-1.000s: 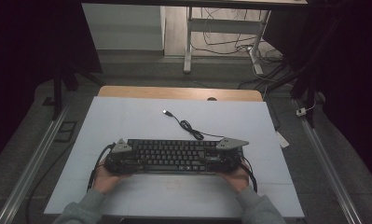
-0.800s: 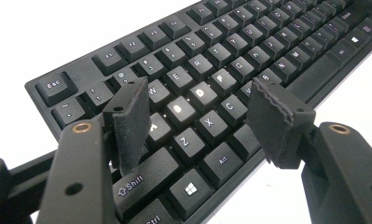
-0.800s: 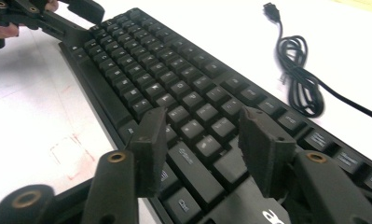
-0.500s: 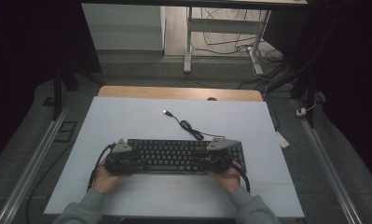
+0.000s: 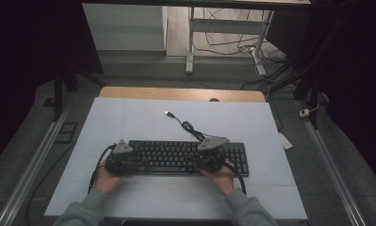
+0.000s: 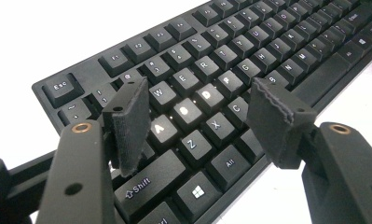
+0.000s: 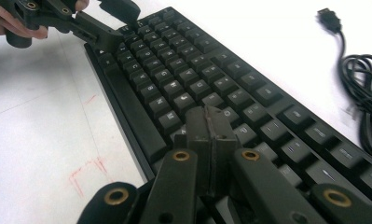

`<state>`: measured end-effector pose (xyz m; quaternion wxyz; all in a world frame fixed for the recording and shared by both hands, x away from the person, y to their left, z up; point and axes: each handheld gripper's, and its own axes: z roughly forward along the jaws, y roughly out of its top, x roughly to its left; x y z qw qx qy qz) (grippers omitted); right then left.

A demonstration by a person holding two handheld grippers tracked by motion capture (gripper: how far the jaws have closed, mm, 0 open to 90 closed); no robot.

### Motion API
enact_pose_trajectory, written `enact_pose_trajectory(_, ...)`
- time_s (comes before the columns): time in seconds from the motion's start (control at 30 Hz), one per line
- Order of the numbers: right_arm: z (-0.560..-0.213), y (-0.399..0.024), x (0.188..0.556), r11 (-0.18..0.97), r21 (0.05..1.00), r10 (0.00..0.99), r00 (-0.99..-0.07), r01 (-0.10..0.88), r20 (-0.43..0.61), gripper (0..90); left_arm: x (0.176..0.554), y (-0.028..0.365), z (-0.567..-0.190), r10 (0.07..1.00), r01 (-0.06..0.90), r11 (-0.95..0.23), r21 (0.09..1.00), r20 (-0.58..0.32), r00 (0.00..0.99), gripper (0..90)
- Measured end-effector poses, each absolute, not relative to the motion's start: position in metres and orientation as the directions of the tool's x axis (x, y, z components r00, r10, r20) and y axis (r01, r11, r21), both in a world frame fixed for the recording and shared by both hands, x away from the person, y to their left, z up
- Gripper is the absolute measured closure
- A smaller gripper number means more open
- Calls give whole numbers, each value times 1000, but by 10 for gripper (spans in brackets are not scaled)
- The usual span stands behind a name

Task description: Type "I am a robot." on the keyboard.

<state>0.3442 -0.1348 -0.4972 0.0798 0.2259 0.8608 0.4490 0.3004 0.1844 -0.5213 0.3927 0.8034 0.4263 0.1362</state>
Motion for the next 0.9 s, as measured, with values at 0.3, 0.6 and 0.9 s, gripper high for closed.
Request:
enact_pose_trajectory(0.3, -502, -117, 345, 536, 791, 434, -900, 294, 41, 898, 300, 183, -522, 791, 579, -336, 743, -111, 602, 390)
enact_pose_trajectory(0.6, -506, -99, 346, 568, 776, 405, -914, 275, 28, 898, 299, 182, -523, 788, 578, -344, 740, -107, 606, 389)
enact_pose_trajectory(0.9, -511, -88, 348, 590, 759, 398, -917, 275, 23, 897, 299, 182, -524, 789, 579, -347, 738, -104, 606, 387)
